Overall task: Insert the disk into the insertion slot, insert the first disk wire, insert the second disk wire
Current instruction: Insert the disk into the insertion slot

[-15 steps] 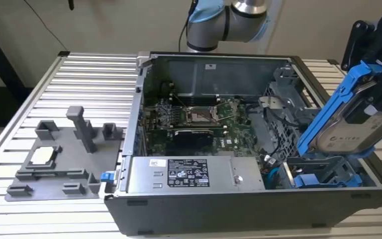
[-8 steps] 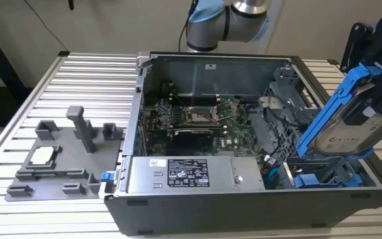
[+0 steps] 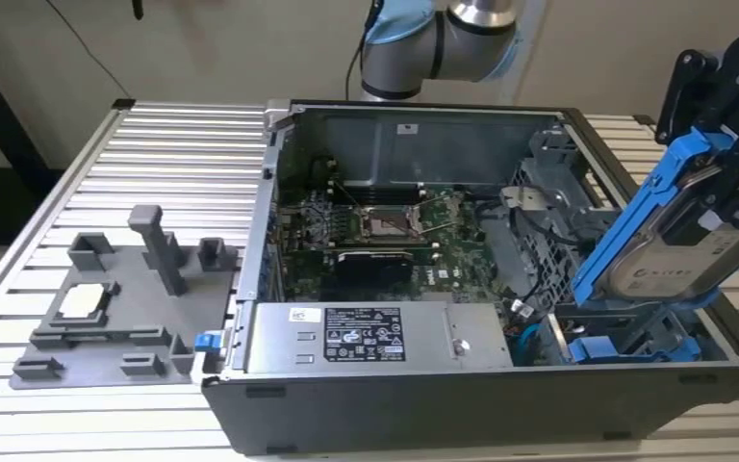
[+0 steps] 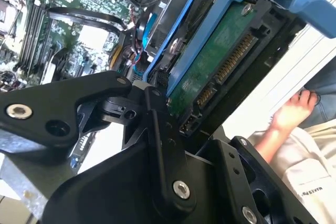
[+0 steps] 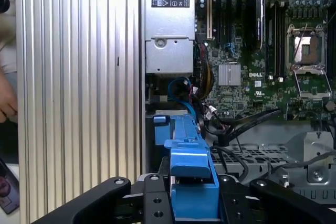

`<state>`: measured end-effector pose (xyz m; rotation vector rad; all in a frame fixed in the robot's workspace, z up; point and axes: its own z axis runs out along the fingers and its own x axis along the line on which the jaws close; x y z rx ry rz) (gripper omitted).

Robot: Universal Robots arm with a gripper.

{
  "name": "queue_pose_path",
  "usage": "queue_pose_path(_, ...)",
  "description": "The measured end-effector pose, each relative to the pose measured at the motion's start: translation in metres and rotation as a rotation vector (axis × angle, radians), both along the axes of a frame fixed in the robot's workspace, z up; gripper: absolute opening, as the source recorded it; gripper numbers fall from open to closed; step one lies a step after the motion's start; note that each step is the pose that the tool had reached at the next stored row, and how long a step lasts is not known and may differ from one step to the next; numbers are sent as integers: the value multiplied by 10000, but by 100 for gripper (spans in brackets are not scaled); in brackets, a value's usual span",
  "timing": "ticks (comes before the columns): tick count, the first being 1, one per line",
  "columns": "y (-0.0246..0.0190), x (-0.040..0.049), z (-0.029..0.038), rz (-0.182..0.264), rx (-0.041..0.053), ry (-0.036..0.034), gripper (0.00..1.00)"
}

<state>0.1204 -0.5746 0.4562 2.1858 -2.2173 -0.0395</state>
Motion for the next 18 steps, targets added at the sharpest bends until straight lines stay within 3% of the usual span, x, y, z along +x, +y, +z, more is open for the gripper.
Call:
queue_pose_path(7,0,0,-68,0,29,0,33)
queue_pose_path(18,0,8,-252,1,84,-39,33)
